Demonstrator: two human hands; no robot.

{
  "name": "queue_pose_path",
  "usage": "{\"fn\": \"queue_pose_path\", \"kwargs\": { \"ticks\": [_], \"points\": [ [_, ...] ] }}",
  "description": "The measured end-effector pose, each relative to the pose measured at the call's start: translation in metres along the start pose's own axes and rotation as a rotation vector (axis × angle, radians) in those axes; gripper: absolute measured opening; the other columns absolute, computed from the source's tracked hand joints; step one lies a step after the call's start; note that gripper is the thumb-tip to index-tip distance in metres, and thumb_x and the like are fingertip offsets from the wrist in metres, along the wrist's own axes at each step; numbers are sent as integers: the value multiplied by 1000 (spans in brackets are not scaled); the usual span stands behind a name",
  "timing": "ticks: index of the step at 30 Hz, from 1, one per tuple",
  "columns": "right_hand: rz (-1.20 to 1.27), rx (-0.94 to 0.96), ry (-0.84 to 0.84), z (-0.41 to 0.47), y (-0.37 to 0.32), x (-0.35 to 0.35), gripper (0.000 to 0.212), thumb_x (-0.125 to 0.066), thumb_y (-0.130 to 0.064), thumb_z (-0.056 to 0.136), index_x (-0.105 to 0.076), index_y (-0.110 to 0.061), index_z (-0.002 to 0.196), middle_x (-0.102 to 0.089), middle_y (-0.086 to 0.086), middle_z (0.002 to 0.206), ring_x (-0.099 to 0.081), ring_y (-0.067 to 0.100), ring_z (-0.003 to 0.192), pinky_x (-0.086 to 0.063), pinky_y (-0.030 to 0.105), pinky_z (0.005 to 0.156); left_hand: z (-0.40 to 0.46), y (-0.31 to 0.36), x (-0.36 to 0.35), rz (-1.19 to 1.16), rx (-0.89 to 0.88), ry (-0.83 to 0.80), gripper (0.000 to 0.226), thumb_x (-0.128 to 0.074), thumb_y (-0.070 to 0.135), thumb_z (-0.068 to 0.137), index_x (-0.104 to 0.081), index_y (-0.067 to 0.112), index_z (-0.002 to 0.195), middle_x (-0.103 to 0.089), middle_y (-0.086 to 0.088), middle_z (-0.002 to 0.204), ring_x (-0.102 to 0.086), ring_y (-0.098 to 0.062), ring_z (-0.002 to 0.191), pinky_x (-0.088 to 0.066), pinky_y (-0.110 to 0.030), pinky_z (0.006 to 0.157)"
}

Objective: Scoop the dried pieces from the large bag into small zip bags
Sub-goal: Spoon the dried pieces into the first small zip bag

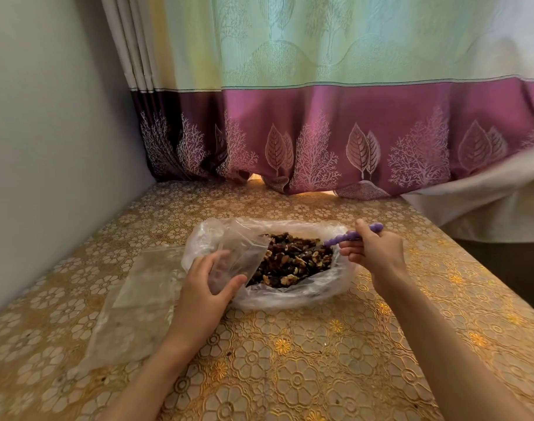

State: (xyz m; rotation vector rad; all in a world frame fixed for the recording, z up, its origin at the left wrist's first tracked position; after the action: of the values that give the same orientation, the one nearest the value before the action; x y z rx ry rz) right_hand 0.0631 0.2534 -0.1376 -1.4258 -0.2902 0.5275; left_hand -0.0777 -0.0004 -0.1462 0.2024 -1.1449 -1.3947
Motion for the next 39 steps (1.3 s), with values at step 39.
{"fn": "queue_pose_path", "kwargs": {
  "ticks": [39],
  "points": [
    [236, 210, -417, -49, -72, -64, 31, -40, -14, 99, -61, -1, 79, -73, 13, 75, -56, 13, 53, -41, 18, 44, 1, -1, 5, -226, 78, 55, 57, -64, 47, 66, -53, 24, 117, -62, 8, 98, -62, -7, 87, -52, -22, 74]
  ]
}}
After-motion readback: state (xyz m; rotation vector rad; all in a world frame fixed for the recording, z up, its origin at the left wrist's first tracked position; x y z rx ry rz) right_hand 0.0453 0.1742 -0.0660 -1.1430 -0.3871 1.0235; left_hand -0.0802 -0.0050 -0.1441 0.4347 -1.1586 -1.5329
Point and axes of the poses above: each hand's wrist, its own z-axis towards the middle knuckle, its own x-axis out of the back of the hand, y = z × x, the point moved 7 cm from there along z, towards the middle knuckle
